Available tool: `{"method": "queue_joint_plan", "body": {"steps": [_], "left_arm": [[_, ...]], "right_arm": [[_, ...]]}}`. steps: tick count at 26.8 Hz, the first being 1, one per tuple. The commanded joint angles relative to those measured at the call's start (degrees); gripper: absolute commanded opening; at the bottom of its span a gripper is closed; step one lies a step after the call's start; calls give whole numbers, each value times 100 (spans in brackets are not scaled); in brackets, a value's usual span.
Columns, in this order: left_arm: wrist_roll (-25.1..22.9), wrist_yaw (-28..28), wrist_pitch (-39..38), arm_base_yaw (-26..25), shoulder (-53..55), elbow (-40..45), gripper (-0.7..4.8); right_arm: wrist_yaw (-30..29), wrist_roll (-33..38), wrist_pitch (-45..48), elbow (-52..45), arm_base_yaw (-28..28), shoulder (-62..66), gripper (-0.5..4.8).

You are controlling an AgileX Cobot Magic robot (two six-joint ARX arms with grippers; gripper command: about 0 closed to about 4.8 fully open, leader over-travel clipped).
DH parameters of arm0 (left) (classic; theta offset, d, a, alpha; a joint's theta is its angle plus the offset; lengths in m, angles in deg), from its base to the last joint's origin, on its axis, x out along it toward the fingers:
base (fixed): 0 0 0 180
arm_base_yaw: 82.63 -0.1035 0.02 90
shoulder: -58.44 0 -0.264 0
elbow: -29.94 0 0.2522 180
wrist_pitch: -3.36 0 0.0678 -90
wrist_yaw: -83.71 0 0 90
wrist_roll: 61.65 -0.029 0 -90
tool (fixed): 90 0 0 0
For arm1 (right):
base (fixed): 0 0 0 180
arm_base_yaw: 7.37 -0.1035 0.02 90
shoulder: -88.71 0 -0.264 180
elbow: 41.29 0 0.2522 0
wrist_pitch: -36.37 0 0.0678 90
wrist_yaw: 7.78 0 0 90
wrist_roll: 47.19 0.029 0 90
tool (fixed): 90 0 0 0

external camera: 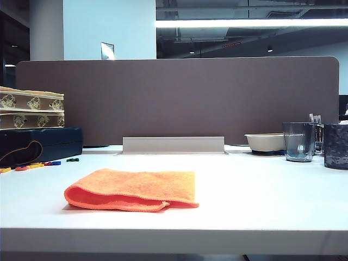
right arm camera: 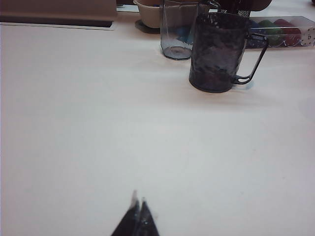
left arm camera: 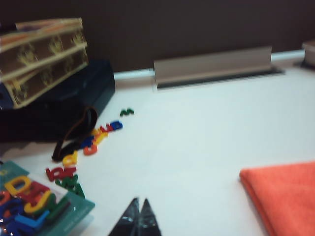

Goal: Use an orange cloth to wipe the letter magnets on the table away for a distance.

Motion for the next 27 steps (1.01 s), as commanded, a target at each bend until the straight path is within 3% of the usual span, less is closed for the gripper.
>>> {"method": "queue_joint_plan", "body": {"steps": [1,8,17,27], "left_arm": [[20,-22,98,0,11,-24,-6],[192,-365,96,-138,11,-24,-6],[450,-1659,195,-1121,11,-26,-6],[450,-1952,673,-1908,11,-26,-6]], "right_arm": [[-13,17,52,-39,0,-9,-1],[-13,17,46,-39,0,-7,-1],[-13,17,44,-39,0,-7,-1],[-13,17,37,-39,0,-7,-1]]}}
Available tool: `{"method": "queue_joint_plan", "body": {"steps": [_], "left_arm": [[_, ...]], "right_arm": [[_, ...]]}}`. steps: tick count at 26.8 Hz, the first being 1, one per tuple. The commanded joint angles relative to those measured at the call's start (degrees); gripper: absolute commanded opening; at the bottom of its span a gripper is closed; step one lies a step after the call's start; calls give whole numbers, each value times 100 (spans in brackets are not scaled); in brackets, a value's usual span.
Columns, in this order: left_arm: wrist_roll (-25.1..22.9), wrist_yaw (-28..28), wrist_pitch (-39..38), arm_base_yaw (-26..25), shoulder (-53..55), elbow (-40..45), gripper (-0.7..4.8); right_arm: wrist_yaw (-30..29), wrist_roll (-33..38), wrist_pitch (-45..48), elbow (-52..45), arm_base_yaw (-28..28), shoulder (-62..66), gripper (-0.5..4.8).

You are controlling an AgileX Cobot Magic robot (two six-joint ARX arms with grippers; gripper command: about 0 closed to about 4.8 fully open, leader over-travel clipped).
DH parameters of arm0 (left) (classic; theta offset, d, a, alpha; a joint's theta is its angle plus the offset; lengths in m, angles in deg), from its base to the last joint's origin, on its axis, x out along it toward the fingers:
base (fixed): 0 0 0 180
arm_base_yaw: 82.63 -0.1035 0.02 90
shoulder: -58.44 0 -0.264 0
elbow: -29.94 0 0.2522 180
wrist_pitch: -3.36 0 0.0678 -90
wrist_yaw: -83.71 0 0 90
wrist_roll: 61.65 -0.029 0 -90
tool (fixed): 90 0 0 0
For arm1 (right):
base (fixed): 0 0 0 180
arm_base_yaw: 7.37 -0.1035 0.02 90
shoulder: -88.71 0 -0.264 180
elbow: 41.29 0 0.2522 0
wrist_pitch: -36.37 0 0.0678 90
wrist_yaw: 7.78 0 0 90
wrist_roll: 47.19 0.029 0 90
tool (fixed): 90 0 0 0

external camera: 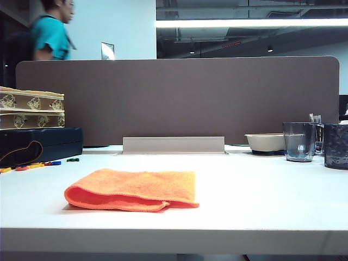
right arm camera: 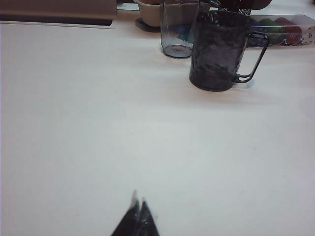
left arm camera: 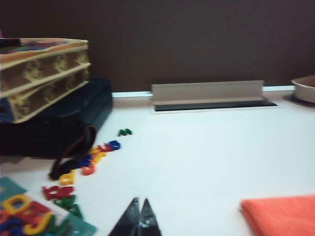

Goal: Use an orange cloth to wipe the letter magnets on the table away for a distance.

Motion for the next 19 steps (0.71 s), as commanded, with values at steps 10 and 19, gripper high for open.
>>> {"method": "queue_joint_plan", "body": {"steps": [10,19], "left_arm": [[20,-39,483,-601,2,-17,-6],[17,-31,450,-791,2,-17,-6]], "right_arm": [[-11,15,59,-39,0,-7,-1],[-11,15,59,-39,0,-9,-1]]}}
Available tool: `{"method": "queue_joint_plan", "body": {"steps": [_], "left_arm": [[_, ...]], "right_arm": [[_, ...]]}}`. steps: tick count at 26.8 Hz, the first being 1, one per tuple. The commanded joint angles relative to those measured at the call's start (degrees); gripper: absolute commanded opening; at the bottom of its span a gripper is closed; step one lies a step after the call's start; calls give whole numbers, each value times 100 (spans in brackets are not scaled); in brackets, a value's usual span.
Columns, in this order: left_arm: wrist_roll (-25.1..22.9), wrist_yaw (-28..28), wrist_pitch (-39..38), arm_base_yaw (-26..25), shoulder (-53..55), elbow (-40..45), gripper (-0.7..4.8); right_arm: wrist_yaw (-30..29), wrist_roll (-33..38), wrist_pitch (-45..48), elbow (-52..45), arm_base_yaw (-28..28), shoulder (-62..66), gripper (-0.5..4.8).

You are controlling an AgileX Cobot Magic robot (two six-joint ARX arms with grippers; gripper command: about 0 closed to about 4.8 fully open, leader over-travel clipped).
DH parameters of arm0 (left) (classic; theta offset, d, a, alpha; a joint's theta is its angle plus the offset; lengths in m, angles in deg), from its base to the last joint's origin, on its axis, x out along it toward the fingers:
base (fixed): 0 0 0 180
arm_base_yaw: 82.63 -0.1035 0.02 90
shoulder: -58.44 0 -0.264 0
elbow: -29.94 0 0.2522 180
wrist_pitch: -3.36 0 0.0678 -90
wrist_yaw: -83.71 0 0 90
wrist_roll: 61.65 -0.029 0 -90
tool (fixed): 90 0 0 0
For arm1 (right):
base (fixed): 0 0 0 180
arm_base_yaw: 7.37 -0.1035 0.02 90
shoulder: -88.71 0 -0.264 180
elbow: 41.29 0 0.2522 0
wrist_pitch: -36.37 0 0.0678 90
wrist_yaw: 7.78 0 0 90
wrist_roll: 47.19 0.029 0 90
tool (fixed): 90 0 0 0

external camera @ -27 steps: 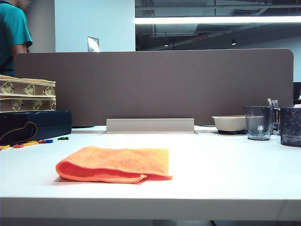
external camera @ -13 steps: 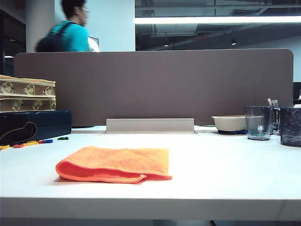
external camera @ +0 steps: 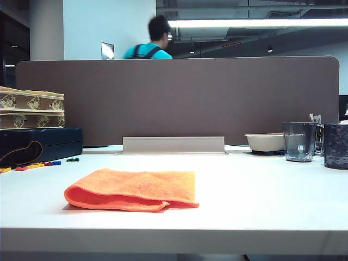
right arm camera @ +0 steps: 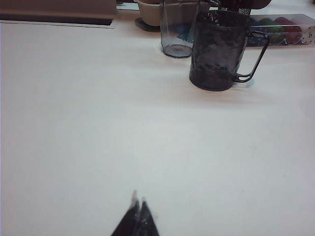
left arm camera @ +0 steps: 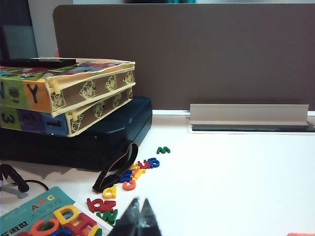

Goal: Use an orange cloth to wipe the letter magnets on the table away for a distance.

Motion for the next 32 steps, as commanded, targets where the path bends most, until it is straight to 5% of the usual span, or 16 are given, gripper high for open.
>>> {"method": "queue_joint_plan", "body": {"steps": [1,32], "left_arm": [[17,-13,48,-9,2,-17,-6],[17,-17,46,-9,2,-17,-6]], "right_arm": [[-11,15,63,-39,0,-9,-1],[17,15,-17,-39,9,-223,-1]]}}
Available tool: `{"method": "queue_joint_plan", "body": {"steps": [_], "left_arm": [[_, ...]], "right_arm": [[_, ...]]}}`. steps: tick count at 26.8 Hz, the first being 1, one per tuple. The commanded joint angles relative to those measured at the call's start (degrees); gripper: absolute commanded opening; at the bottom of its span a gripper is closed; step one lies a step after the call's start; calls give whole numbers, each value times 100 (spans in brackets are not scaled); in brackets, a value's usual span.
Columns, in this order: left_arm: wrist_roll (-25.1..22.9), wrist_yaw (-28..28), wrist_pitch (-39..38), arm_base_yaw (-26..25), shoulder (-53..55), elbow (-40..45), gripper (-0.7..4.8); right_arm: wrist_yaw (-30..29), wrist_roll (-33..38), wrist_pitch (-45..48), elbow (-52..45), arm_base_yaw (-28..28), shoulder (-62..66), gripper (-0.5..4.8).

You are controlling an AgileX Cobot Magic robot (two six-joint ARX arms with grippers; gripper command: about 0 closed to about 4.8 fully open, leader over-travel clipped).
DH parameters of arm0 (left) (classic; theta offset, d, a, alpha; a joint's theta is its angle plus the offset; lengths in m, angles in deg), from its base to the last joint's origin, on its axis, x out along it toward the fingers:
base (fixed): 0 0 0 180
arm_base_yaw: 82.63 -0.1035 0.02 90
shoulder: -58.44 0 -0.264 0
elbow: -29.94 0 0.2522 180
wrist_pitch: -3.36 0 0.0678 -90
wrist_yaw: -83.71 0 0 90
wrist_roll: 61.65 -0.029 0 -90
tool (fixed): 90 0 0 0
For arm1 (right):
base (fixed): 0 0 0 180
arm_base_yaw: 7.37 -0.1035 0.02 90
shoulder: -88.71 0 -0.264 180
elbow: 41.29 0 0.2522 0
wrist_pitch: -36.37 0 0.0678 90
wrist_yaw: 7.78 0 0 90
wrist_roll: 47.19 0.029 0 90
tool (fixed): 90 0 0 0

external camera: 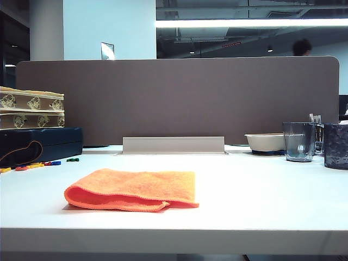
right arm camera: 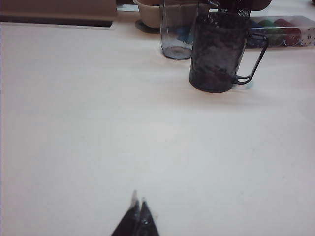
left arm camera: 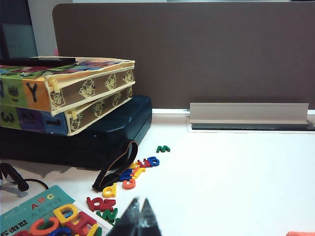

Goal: Use an orange cloth to wipe the letter magnets on the table away for a distance.

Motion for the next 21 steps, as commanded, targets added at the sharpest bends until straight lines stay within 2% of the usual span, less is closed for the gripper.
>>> {"method": "queue_joint_plan", "body": {"steps": [1,8,17,21], "left_arm": [[17,-15,68,-9,2,-17,-6],[17,-15,59,-9,2,-17,-6],[17,-15,24,-9,2,-17,-6],[17,-15,24,-9,2,-17,-6]], "right_arm": [[17,15,26,-39,35,-275,-1],[35,4,525,-39,203,-555,-1],[-35,-223,1196,-42,981,-555,-1],[-249,-223,1379,-42,1021,-555,-1]]}}
